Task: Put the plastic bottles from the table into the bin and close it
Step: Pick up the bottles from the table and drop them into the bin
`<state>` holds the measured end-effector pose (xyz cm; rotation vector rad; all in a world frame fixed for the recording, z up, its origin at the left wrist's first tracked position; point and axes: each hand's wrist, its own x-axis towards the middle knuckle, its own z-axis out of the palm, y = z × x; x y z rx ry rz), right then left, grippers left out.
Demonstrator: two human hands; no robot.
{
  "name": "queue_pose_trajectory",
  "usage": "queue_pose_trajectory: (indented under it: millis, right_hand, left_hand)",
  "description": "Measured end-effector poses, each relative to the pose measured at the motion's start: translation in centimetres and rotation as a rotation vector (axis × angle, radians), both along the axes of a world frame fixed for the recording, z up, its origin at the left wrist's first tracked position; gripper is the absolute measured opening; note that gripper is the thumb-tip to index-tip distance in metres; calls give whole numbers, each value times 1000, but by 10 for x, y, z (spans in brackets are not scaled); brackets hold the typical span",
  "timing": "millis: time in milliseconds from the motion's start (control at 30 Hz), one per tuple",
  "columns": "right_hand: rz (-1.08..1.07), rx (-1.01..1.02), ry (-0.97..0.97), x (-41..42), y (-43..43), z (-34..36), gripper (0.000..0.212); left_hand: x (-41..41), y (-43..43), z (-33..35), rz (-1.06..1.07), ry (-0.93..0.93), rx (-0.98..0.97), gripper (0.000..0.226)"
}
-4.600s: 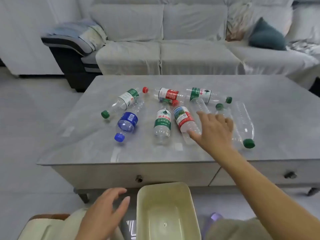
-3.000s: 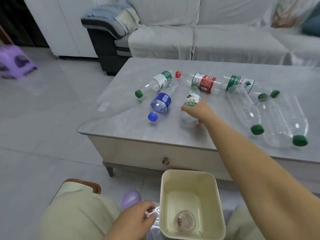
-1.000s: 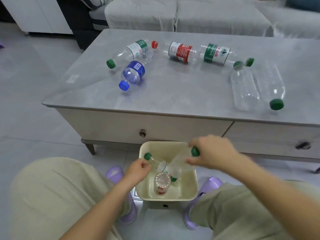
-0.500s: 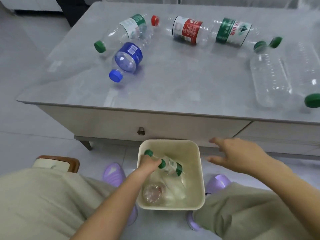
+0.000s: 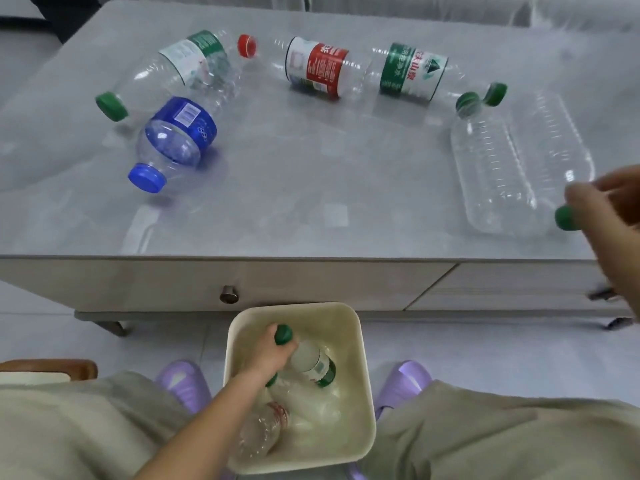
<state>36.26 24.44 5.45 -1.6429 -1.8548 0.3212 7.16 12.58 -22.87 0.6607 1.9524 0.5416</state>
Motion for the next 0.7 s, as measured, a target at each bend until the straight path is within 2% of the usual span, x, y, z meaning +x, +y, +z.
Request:
queue_pose_trajectory:
  millis: [100, 167, 233, 267, 333, 433, 500, 600, 700]
  right_hand:
    - [-30, 43, -328, -21, 31, -5, 76]
    - [-35, 3, -603, -35, 42, -11, 87]
    - [-71, -60, -734, -48, 48, -13, 87]
    - [-83, -86, -725, -51, 48, -10, 83]
    - [-73, -60, -561, -54, 39, 3, 74]
    - [126, 79, -69, -56, -2, 40, 71]
    - [288, 71, 144, -60, -41, 67, 67]
    - [416, -27, 104, -77, -92, 72, 61]
    - [527, -140, -305, -117, -119, 15, 62]
  left_hand:
    - [14, -11, 9, -169, -11, 42, 27]
    - [25, -20, 17, -296, -2, 40, 42]
    - [36, -30, 22, -400, 2, 12, 62]
    - [41, -35, 23, -439, 0, 2, 68]
    - [49, -43, 29, -482, -7, -41, 73]
    - [51, -48, 29, -473, 6, -81, 74]
    - [49, -53, 33, -457, 29, -74, 70]
    - [45, -61, 42, -450, 40, -54, 61]
    - [42, -74, 56, -463, 63, -10, 49]
